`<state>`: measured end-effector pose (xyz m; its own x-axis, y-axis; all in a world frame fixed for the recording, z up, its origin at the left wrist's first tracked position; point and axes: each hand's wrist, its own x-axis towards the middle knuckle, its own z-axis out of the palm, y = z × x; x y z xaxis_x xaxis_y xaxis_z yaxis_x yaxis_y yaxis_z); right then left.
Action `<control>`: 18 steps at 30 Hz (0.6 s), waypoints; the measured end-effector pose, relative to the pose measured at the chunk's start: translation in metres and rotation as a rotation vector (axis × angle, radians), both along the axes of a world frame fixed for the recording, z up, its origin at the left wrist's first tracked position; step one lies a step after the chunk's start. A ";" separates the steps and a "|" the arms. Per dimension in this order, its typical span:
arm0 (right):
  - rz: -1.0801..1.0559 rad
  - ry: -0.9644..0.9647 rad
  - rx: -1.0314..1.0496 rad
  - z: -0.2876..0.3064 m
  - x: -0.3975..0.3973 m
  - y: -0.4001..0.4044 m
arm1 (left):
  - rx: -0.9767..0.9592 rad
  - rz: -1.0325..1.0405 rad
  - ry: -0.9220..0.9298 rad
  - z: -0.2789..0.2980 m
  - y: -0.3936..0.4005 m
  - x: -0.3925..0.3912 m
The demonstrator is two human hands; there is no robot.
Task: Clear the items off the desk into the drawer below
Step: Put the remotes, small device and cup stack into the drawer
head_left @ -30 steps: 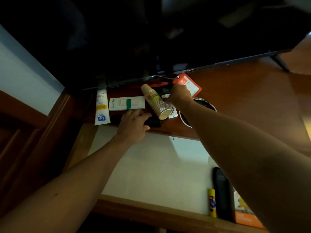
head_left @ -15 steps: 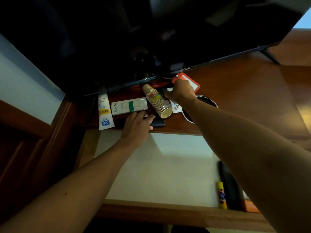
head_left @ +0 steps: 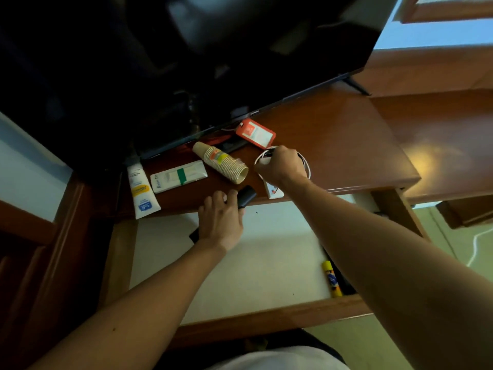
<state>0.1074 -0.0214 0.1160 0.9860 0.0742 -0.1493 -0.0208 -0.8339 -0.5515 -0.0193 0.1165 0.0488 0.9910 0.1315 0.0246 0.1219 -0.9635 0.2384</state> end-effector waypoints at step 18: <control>0.062 0.340 -0.236 -0.091 -0.098 -0.128 | -0.363 0.042 0.402 -0.067 -0.116 -0.037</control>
